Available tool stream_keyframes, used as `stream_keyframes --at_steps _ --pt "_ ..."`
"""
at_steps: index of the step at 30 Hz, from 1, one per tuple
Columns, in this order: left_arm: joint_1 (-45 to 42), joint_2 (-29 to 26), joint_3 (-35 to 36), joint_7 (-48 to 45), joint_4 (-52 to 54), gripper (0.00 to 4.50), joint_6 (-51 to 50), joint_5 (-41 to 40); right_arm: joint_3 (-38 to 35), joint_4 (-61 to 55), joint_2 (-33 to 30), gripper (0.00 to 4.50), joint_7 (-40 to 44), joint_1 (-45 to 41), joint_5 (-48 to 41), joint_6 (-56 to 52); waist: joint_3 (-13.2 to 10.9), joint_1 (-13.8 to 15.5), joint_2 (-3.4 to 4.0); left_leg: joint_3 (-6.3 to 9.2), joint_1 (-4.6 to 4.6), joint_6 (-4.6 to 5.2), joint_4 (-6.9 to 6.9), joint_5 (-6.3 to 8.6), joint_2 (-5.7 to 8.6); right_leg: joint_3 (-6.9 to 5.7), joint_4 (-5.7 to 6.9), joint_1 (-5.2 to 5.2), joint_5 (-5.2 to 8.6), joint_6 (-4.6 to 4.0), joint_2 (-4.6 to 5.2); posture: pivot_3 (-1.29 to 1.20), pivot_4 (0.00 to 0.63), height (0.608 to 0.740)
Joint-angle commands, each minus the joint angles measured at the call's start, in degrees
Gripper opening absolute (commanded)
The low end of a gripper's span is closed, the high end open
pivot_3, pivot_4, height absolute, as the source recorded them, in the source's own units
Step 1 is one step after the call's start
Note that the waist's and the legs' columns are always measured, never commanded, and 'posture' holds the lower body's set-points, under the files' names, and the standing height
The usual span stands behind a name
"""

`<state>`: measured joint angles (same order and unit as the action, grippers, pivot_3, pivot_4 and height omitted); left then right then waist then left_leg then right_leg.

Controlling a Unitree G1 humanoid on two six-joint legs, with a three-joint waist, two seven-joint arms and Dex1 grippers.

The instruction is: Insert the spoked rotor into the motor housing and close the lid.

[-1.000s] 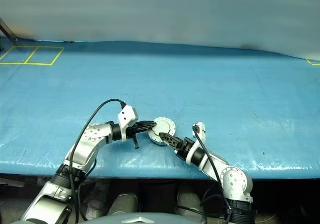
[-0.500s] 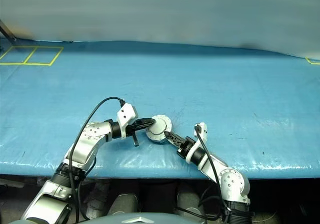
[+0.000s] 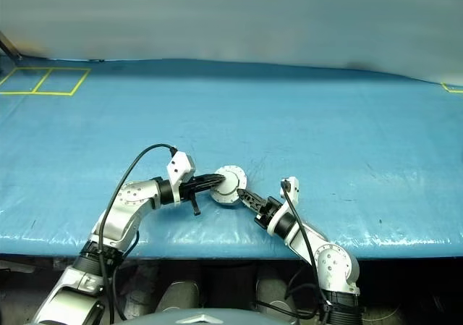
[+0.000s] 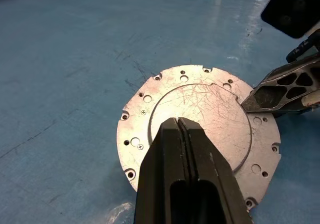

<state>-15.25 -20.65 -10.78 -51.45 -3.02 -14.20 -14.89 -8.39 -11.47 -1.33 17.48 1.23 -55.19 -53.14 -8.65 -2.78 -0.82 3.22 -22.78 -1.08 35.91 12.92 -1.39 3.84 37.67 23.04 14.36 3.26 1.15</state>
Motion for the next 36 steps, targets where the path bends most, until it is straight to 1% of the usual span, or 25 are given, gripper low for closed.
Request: stream_keyframes --at_steps 1,3,7,13,15,20,23,26,31,36 --pt "-0.87 0.57 4.12 -0.03 5.59 0.00 -2.90 -5.99 -1.07 0.19 1.19 1.25 -1.96 -0.49 -2.48 -0.93 -0.06 -0.02 -0.05 0.00 -0.10 0.00 0.01 0.00 0.00 0.00 0.04 0.09 0.00 0.00 -0.01 0.00 0.150 0.740" --pt "-1.13 0.33 5.69 0.83 6.53 0.00 -4.57 -7.82 -2.08 0.95 1.77 1.25 -3.12 -0.56 -3.47 -1.01 -0.08 -0.07 -0.01 0.01 -0.37 0.00 0.01 0.00 -0.01 0.01 0.12 0.40 -0.18 0.30 -0.04 0.00 0.150 0.740" --pt "-1.02 -0.36 7.42 3.35 6.16 0.00 -5.47 -7.23 -3.37 2.46 2.79 1.25 -4.89 -0.63 -4.74 -0.93 -0.10 -0.12 0.02 0.02 -0.44 0.00 -0.02 0.00 -0.01 -0.01 0.10 0.48 -0.18 0.29 -0.06 0.00 0.150 0.740" --pt "-0.28 -0.09 8.43 5.00 7.19 0.00 -7.23 -7.80 -3.49 2.45 3.65 1.20 -4.22 -0.27 -5.09 0.87 -0.14 -0.12 0.06 0.01 -0.48 0.00 0.01 0.00 0.00 -0.01 0.09 0.50 -0.18 0.30 -0.05 0.00 0.150 0.740" --pt "-0.14 0.20 8.62 5.40 7.71 0.00 -7.86 -8.35 -3.79 2.94 4.01 1.20 -5.16 -0.59 -5.64 0.34 -0.15 -0.11 0.06 0.01 -0.48 0.00 0.01 0.00 0.00 -0.01 0.10 0.50 -0.18 0.30 -0.05 0.00 0.150 0.740" --pt "0.91 0.69 9.64 6.69 9.22 0.00 -9.67 -10.18 -7.15 4.69 6.53 1.20 -8.67 -2.01 -9.80 1.14 -0.16 -0.13 0.08 0.01 -0.47 0.00 0.02 0.00 -0.01 -0.01 0.11 0.50 -0.18 0.30 -0.05 0.00 0.150 0.740" --pt "1.38 0.97 11.11 7.52 10.15 0.00 -10.94 -12.38 -8.43 4.04 7.49 1.20 -9.05 -2.22 -13.44 1.94 -0.18 -0.07 0.10 0.01 -0.50 0.00 0.03 0.00 0.00 -0.01 0.11 0.50 -0.19 0.30 -0.05 0.00 0.150 0.740" --pt "1.85 1.65 14.19 7.89 11.19 0.00 -13.98 -17.52 -8.62 2.12 8.25 1.20 -8.98 -2.32 -17.45 2.36 -0.21 0.11 0.14 0.03 -0.66 0.00 0.06 0.00 0.02 -0.03 0.10 0.63 -0.21 0.32 -0.03 0.00 0.150 0.740" --pt "2.46 2.09 18.75 10.51 11.07 0.00 -17.90 -22.98 -7.71 0.37 8.68 1.20 -8.72 -2.74 -21.01 3.34 -0.32 0.03 0.23 0.03 -0.81 0.00 0.09 0.00 0.04 -0.04 0.10 0.75 -0.28 0.25 0.00 0.00 0.150 0.740" --pt "4.97 2.32 19.91 10.91 11.31 0.00 -21.69 -26.45 -5.83 -1.54 8.65 1.20 -8.29 -3.64 -23.47 4.21 -0.35 -0.17 0.27 0.04 -0.80 0.00 0.09 0.00 0.03 -0.05 0.10 0.75 -0.29 0.21 -0.01 0.00 0.150 0.740"
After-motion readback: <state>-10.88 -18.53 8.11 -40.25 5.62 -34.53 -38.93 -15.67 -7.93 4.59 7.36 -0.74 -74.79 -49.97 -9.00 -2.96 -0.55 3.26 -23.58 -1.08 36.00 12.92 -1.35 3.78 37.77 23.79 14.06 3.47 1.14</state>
